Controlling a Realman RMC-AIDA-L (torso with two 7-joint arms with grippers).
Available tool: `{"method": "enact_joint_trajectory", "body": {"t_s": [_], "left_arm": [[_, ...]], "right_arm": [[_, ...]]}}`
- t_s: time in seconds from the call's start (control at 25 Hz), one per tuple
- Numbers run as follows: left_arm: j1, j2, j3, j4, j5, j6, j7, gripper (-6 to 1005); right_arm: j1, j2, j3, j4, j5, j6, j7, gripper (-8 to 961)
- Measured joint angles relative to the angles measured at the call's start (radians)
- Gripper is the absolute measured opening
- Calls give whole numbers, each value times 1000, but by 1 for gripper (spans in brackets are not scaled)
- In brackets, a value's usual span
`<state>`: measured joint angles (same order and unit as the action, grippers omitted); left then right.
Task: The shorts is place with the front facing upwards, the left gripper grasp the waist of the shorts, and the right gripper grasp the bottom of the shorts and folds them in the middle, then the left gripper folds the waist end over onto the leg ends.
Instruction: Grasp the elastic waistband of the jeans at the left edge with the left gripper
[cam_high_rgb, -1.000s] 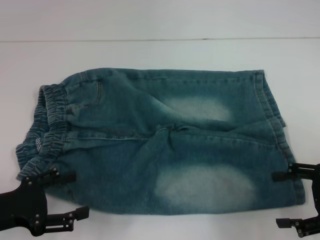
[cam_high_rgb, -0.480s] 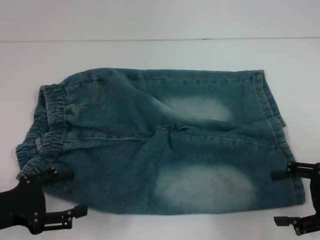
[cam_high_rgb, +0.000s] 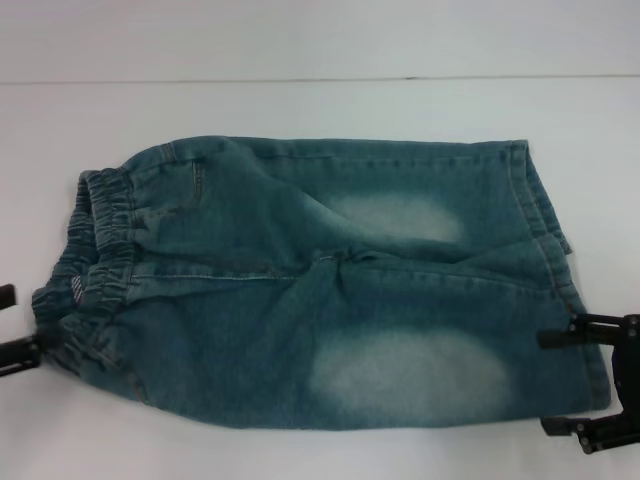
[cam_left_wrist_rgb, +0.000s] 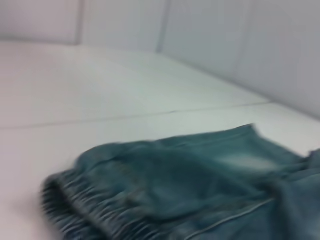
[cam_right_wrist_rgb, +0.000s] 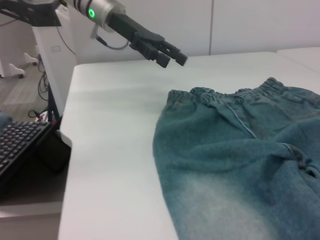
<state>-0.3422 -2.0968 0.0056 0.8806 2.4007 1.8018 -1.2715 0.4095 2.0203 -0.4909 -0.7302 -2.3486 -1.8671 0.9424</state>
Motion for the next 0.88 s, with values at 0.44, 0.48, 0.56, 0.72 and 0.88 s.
{"method": "enact_joint_trajectory", "body": {"t_s": [0.44,0.48,0.56,0.72,0.88], "left_arm": [[2,-18,167,70,22,-89,-126,935],[2,-22,183,70,28,-102,-131,935],[2,-29,201,70,35,-127,-137,935],[2,-37,215,66,38,-176,-138,935],[1,-39,228,64,44,-204,-149,935]], "right_arm": [[14,12,-25,6,0,34,3,879],[14,12,-27,6,0,35,3,877],[14,12,-26,10,0,40,3,874],[16,12,-25,16,0,51,3,867],[20,14,-24,20,1,68,4,860]]}}
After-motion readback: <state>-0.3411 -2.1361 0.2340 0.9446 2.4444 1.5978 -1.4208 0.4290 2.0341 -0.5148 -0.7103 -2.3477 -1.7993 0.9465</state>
